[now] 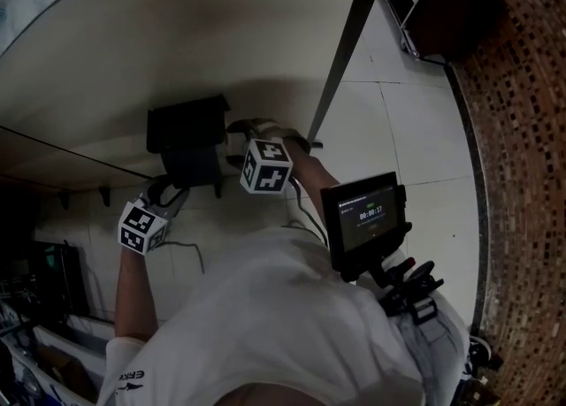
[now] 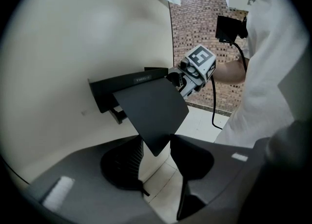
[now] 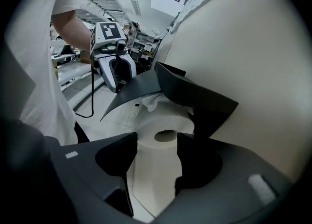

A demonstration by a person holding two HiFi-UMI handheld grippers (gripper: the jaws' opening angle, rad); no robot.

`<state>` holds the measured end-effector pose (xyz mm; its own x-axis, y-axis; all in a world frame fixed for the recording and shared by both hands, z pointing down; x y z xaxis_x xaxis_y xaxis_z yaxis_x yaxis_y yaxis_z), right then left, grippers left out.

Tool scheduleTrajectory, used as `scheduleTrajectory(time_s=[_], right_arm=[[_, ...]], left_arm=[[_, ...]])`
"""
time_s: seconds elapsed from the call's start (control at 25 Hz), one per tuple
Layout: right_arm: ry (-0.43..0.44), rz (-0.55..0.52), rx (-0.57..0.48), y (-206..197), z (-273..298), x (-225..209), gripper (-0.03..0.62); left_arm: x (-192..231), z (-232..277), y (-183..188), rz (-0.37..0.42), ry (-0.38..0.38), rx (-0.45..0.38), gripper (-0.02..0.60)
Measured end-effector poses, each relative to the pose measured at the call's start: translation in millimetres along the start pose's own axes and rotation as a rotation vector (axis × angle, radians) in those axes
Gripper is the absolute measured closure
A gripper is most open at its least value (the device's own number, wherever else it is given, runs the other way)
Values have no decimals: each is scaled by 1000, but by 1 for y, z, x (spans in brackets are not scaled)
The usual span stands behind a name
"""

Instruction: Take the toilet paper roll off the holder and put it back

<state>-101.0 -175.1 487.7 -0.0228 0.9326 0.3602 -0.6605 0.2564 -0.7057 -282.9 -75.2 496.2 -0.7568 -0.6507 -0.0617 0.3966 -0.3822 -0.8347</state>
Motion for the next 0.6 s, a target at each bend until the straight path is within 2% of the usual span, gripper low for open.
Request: scheduleTrajectory(time_s=[0.24,0.6], right_arm=[[-9,0,-32,7,5,1,326],[-9,71,-102,12,11,2,329]], left_arm=[[-1,-1,1,5,-1,2,407],[-4,-3,3,9,-8,6,407]])
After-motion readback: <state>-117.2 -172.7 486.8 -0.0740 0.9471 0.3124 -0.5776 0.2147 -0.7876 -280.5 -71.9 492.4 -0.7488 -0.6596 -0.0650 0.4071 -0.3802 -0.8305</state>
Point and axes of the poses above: the fingertips, and each gripper's own axes: z forward along the fingers, x to its left, y out of its top, the point moved 7 cm from there along -z, backward along the fingers, and after that the axes turned 5 degrees about -x, right-handed, at the moved point
